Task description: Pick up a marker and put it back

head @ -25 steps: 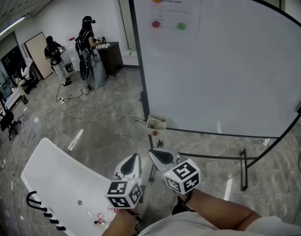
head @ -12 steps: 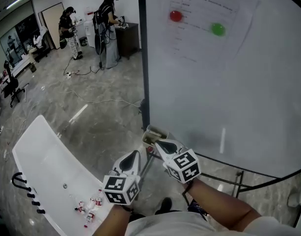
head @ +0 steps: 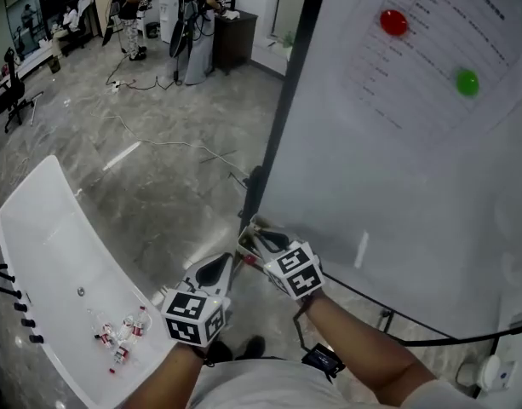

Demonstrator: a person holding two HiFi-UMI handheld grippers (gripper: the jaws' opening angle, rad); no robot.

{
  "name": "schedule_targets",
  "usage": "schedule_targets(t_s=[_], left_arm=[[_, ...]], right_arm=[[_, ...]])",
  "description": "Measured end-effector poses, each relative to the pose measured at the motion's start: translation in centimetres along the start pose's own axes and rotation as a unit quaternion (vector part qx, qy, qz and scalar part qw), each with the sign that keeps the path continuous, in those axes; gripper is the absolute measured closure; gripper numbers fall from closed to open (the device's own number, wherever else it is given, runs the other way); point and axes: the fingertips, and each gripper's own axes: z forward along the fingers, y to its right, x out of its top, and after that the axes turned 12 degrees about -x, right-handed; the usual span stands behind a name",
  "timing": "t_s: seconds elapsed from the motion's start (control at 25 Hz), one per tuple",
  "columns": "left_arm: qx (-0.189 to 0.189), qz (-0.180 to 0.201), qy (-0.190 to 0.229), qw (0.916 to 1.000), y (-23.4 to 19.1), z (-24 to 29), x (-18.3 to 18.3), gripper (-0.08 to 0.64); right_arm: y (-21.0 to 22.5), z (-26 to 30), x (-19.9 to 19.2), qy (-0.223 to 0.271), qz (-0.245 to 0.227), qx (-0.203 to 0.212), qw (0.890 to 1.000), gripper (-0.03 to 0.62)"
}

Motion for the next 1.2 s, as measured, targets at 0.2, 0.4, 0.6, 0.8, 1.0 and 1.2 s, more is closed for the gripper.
schedule_targets(t_s=[0.2, 0.4, 0.6, 0.8, 1.0, 1.2], left_arm=[[-0.002, -0.006, -0.005, 1.0000, -2.3, 0.2, 0.2, 0.558], [-0.003, -0.007, -0.012, 0.9999, -3.9, 0.2, 0.3, 0.558], [-0.007, -0.018, -0.014, 0.9997, -5.4, 0.3, -0.1, 0.558], [-0.011, -0.025, -0.017, 0.9995, -5.8, 0.6, -0.4, 0.558], [-0.021, -0.023, -0.019, 0.9993, -4.6, 0.8, -0.2, 0.558], [-0.033, -0.025, -0.012, 0.9991, -3.5, 1.4, 0.5, 0.558]], right_arm=[[0.3, 3.9, -1.6, -0.045, -0.059, -0.012, 0.997, 0.535], [0.4, 6.6, -2.7, -0.071, -0.127, -0.028, 0.989, 0.515], [0.0, 8.7, -3.4, -0.089, -0.141, -0.028, 0.986, 0.497], [0.3, 8.6, -3.3, -0.078, -0.143, -0.035, 0.986, 0.516], [0.8, 7.3, -2.7, -0.062, -0.145, -0.053, 0.986, 0.522], [2.4, 5.0, -1.1, -0.016, -0.115, -0.078, 0.990, 0.523]])
